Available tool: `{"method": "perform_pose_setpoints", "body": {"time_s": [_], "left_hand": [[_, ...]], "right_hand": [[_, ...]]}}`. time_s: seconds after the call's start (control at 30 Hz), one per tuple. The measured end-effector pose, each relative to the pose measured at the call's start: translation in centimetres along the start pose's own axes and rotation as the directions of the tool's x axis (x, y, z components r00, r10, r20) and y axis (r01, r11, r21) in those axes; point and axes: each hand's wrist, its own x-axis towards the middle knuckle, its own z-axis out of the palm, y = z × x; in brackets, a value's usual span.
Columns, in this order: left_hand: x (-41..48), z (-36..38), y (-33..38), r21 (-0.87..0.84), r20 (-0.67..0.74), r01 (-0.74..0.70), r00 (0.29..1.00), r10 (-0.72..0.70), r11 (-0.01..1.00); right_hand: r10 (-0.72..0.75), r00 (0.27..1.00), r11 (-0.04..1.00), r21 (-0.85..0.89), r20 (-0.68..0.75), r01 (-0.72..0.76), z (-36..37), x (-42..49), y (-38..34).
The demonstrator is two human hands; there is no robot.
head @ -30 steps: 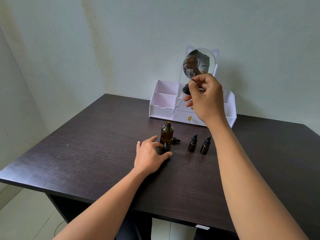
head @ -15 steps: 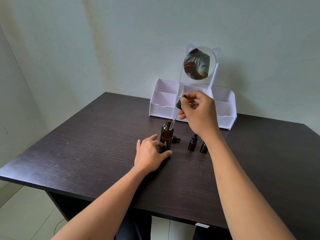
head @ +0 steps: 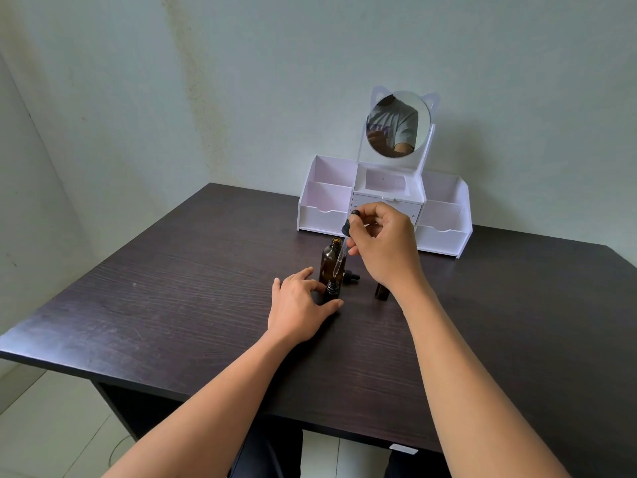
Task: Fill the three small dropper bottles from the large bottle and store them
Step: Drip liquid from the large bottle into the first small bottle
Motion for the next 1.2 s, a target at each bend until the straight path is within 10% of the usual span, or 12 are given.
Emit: {"method": "perform_pose_setpoints", "body": {"time_s": [1.2], "left_hand": [[-0.10, 0.05, -0.10, 0.010, -0.012, -0.010, 1.000, 0.011, 1.000]], "right_hand": [[-0.019, 1.000, 0.997, -0.071, 0.012, 0.020, 0.02, 0.22, 0.33]]}}
